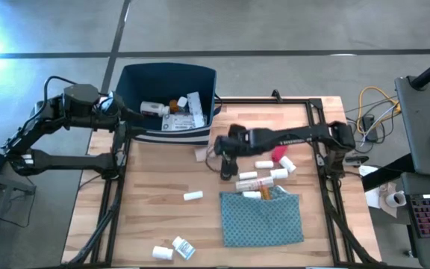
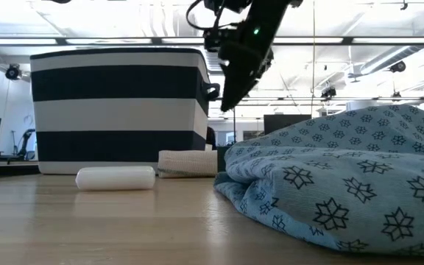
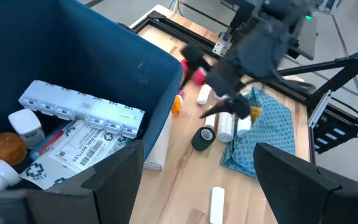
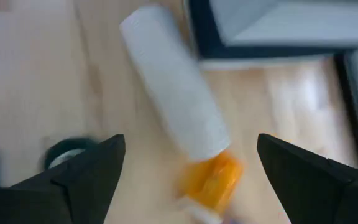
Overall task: Pick & place medical supplies in basket/bin
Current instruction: Put the light brown bandage into the blue bin
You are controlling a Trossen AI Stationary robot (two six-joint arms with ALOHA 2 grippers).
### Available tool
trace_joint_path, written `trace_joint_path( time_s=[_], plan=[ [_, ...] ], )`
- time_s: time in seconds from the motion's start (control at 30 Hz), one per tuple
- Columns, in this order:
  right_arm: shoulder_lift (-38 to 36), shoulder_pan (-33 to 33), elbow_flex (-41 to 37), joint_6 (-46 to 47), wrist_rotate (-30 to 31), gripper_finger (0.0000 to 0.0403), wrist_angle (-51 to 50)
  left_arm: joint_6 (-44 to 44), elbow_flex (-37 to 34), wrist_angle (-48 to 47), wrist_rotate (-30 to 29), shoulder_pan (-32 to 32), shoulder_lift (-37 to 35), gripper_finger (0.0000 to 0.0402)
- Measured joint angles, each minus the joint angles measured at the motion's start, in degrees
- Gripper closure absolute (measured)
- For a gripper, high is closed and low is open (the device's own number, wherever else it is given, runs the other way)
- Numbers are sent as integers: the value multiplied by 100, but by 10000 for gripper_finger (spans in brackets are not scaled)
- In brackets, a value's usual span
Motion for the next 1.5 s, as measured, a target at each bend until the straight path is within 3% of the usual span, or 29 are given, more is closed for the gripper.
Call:
trace_joint_path(
  time_s=[0.17, 0.37, 0.7, 0.93, 1.2, 1.5],
  plan=[
    [0, -373, -110, -1148, -389, 44, 722, -115, -4, 2, -2, 0, 0, 120],
    [0, -557, -648, -1714, -504, 44, 1437, -252, -7, 17, 0, -1, 0, 120],
    [0, -677, -1697, -1595, -687, 44, 3283, -256, -9, 226, -2, 0, 66, 120],
    [114, -945, -2130, -1167, -702, 44, 3344, -258, -9, 334, -2, -2, 237, 120],
    [832, -1101, -1730, -1063, -1288, 44, 3526, -268, -9, 326, -2, 0, 577, 120],
    [1392, -1079, -639, -1078, -1288, 49, 2266, -523, -5, 326, 0, 0, 631, 120]
  ],
)
